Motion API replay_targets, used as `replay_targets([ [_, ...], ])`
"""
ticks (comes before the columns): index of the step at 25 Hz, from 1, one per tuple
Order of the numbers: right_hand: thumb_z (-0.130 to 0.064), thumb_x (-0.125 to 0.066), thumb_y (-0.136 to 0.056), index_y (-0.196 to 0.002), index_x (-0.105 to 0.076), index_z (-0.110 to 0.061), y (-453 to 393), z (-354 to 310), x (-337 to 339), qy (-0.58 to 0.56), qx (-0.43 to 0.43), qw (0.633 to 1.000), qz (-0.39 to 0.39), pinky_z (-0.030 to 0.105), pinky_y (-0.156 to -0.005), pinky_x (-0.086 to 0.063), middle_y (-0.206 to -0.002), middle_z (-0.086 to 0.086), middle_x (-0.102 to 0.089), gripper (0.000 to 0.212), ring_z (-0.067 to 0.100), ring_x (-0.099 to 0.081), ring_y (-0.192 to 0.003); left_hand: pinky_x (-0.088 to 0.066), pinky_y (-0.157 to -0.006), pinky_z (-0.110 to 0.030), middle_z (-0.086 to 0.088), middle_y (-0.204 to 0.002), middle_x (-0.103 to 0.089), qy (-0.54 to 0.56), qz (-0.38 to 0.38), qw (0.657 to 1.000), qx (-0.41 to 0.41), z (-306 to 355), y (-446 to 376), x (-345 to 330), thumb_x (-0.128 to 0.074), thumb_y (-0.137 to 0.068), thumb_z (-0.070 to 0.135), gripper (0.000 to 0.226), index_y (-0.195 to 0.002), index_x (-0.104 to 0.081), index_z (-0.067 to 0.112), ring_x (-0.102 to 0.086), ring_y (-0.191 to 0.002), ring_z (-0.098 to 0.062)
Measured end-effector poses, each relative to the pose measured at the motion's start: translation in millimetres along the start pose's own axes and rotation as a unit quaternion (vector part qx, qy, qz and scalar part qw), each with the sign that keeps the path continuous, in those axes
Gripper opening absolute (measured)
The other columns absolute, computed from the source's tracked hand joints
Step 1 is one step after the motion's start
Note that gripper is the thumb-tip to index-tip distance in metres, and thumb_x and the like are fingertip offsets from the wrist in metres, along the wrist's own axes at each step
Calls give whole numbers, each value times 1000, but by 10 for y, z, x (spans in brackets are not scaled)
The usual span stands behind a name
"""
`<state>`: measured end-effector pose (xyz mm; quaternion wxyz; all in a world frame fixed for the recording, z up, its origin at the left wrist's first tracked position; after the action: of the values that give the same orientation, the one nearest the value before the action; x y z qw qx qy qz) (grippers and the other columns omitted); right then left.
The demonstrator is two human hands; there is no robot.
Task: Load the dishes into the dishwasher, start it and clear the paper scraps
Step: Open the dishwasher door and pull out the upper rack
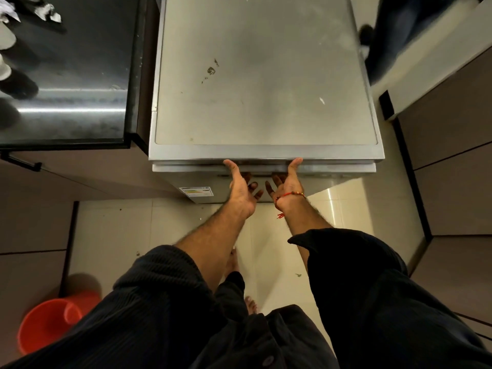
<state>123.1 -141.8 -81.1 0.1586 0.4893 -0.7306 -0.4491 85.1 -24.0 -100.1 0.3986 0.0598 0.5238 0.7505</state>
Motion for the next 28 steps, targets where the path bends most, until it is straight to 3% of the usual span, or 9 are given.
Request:
replay_targets([
  [2,-83,-71,-47,-144,-41,-17,102,167,137,9,-35,999,35,46,-98,-52,-132,4,-52,122,33,-54,-122,-55,-77,-39,-8,-125,-63,-33,32,999,26,-201,75,119,-57,-51,99,121,-139,-48,17,-62,-107,-24],
  [5,-63,-85,-58,-134,-47,-15,340,442,528,13,-78,995,58,41,-79,-59,-128,14,-59,97,30,-62,-107,-52,-79,-40,-4,-117,-58,-49,94,993,43,-611,347,412,-62,-64,89,100,-132,-43,18,-56,-107,-24],
  [8,-62,-71,-77,-144,-37,-13,611,601,911,129,-131,982,41,50,-100,-50,-144,14,-47,90,37,-51,-127,-55,-89,-46,-5,-115,-57,-48,151,986,46,-871,542,706,-71,-63,82,99,-130,-40,16,-58,-104,-24],
  [13,-99,-35,-63,-100,-73,-5,828,763,1439,438,-179,881,-16,42,-82,-56,-92,9,-76,107,32,-71,-83,-24,-120,-55,-14,-164,-6,-132,344,930,21,-957,811,1191,-82,-49,75,151,-157,8,21,-21,-148,-38],
  [15,-88,-31,-79,-87,-75,-6,775,632,1538,589,-74,804,-21,38,-79,-57,-81,7,-77,93,28,-71,-71,-16,-121,-49,-13,-166,12,-218,392,894,8,-1012,989,1258,-82,-60,68,147,-157,17,20,-13,-150,-36],
  [19,-43,-54,-94,-93,-64,-16,773,354,1352,717,334,611,-47,41,-81,-50,-100,9,-65,29,32,-60,-97,-28,-114,-53,-13,-164,18,-433,418,792,-105,-1123,1124,1409,-85,-71,50,128,-158,7,33,-9,-149,-41],
  [22,-38,-59,-91,-115,-61,-21,724,853,1553,771,365,499,-149,42,-95,-42,-123,5,-53,29,28,-47,-116,-18,-117,-61,-14,-162,26,-564,349,743,-92,-1417,994,1614,-75,-81,53,106,-158,-3,41,15,-151,-43],
  [24,-37,-59,-92,-125,-60,-22,661,1225,1890,799,328,473,-173,44,-107,-38,-141,2,-44,36,27,-36,-131,-15,-117,-63,-17,-162,27,-641,315,696,-76,-1600,918,1761,-69,-84,60,99,-158,-7,40,20,-149,-45],
  [28,-21,-54,-94,-139,-52,-17,623,1684,2387,780,298,525,-167,40,-116,-32,-150,4,-44,44,25,-36,-139,-4,-120,-64,-23,-162,25,-709,257,657,-11,-2065,714,2137,-65,-82,67,105,-160,-4,33,21,-149,-45],
])
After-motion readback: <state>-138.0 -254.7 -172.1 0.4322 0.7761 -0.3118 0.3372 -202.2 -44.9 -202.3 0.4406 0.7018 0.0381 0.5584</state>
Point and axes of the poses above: each hand's wrist, its own y-axis away from the middle knuckle, its own x-axis out of the back of the hand, z = x × y, the point moved 8 cm from there along -y, towards the middle knuckle
